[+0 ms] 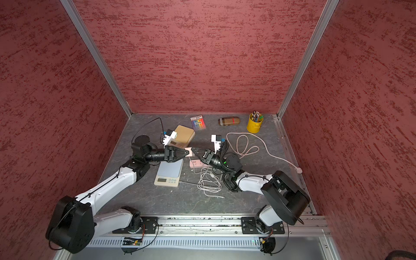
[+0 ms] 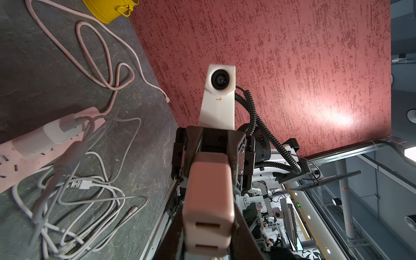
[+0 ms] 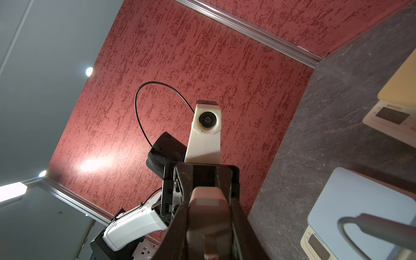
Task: Charge the electronic scale
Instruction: Pick up the plug from the center of the board, then insert the plug into the socket.
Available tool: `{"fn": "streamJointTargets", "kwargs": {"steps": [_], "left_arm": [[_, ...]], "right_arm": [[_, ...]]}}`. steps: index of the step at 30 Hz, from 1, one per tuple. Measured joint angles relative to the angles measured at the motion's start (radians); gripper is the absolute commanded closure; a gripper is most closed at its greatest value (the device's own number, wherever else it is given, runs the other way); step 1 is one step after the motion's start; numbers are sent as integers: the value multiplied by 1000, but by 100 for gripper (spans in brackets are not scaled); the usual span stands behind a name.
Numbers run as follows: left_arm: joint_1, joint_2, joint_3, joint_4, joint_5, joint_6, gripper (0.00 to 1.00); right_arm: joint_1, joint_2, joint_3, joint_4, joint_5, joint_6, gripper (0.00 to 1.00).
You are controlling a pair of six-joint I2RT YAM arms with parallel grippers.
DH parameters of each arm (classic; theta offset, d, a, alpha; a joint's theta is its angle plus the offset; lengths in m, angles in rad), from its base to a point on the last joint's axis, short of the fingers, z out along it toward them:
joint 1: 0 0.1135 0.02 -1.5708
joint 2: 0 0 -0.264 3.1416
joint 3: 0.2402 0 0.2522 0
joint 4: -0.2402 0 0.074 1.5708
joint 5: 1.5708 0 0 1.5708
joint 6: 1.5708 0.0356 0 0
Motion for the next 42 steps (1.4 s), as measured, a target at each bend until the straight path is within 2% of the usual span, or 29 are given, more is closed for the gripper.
{"fn": "streamJointTargets", "kwargs": {"steps": [1,3,5,8,12,14,18,22,24,26,32,36,42], "left_arm": [[2,-3,1,-8,2,4,78],[5,-5,6,-26,6,12,73],[7,-5,11,-42,13,19,82],[10,-4,26,-72,21,24,95],[50,-4,88,-207,39,90,99],[93,-7,147,-342,42,178,100],[203,-29,307,-669,15,427,100],[268,-40,462,-955,-130,694,99],[251,-13,521,-1072,-236,822,92],[219,33,553,-1152,-321,933,89],[55,224,550,-1303,-603,1262,90],[-46,351,581,-1361,-699,1412,91],[-170,517,671,-1395,-829,1569,92]], "right_arm": [[0,0,0,0,0,0,81],[1,0,0,-2,0,-3,81],[1,0,0,-4,0,-6,74],[1,-3,0,-17,-1,-24,46],[-13,-44,3,-141,-4,-89,30],[-35,-101,13,-259,-1,-139,28],[-112,-256,105,-623,71,-295,22],[-187,-340,217,-916,175,-445,22],[-228,-349,243,-1025,207,-508,22],[-256,-338,242,-1102,220,-542,23],[-284,-242,163,-1189,204,-592,27],[-285,-216,69,-1184,174,-591,28],[-312,-231,-30,-1160,160,-590,29]]}}
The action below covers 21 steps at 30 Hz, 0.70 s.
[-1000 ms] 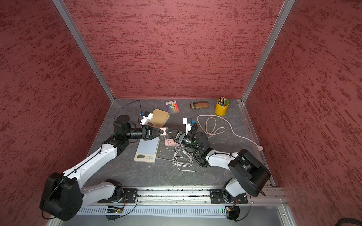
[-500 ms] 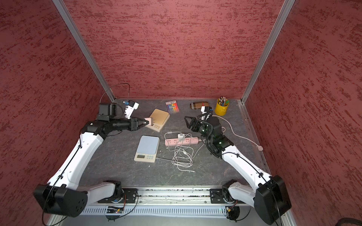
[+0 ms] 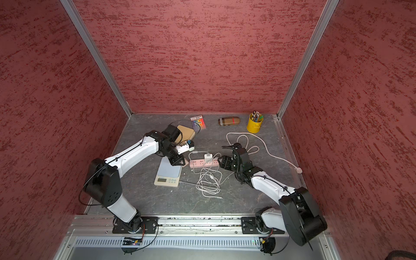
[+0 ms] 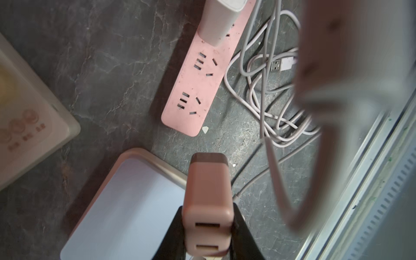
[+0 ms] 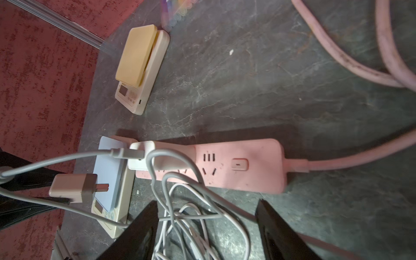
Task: Charge the electronic scale
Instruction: Insert the plug into the socket.
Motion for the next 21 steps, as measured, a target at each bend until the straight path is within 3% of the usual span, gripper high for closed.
{"fn": "streamJointTargets", "kwargs": {"steps": [9,21], "left_arm": [[-136,128,92,8,-175,162,96],[-150,170,145,42,-288,291,97]], "right_arm": [[-49,-2,-41,37,-40,-11,30],[-63,22,-61,90,-74,-20,31]]}}
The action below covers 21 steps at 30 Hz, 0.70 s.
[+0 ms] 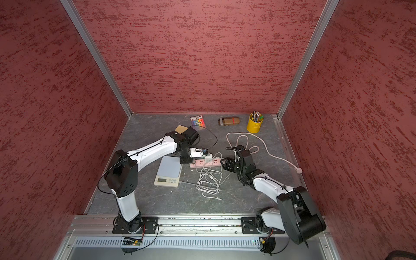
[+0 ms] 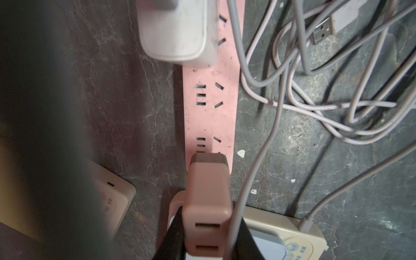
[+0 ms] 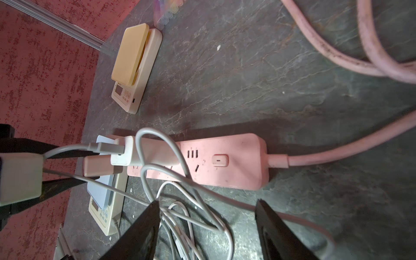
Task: Charge the electronic scale
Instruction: Insert the plug into the socket.
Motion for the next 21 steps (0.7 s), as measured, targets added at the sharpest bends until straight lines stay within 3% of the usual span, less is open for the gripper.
{"fn": "streamJointTargets", "kwargs": {"steps": [21], "left_arm": [[-24,52,63,-6,-29,68,100]], "right_arm": [[-5,35,-2,29,-36,-1,31]]}}
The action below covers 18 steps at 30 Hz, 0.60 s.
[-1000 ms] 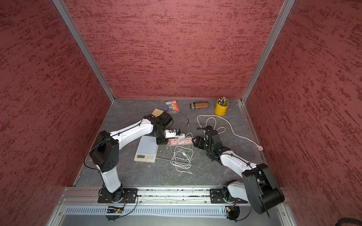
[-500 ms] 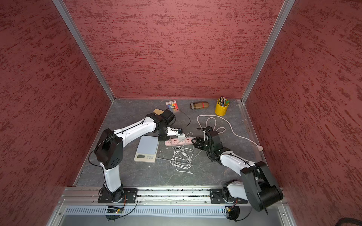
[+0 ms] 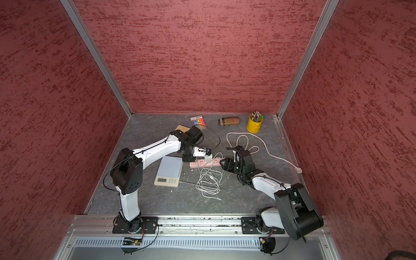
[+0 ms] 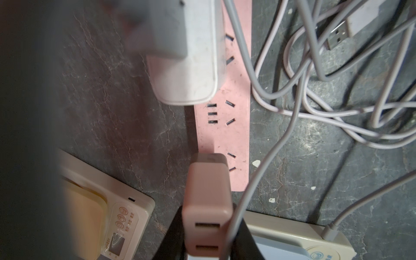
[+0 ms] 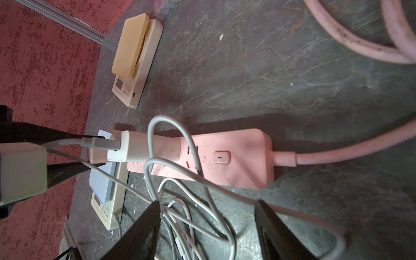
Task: Charge the electronic scale
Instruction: Insert the plug into the socket.
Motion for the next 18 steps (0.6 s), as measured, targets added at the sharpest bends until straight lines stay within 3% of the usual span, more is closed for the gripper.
{"fn": "streamJointTargets", "kwargs": {"steps": [18], "left_arm": [[-11,58,95,-122,5,-48,100]], "right_arm": [[0,6,0,7,-16,-7,31]]}}
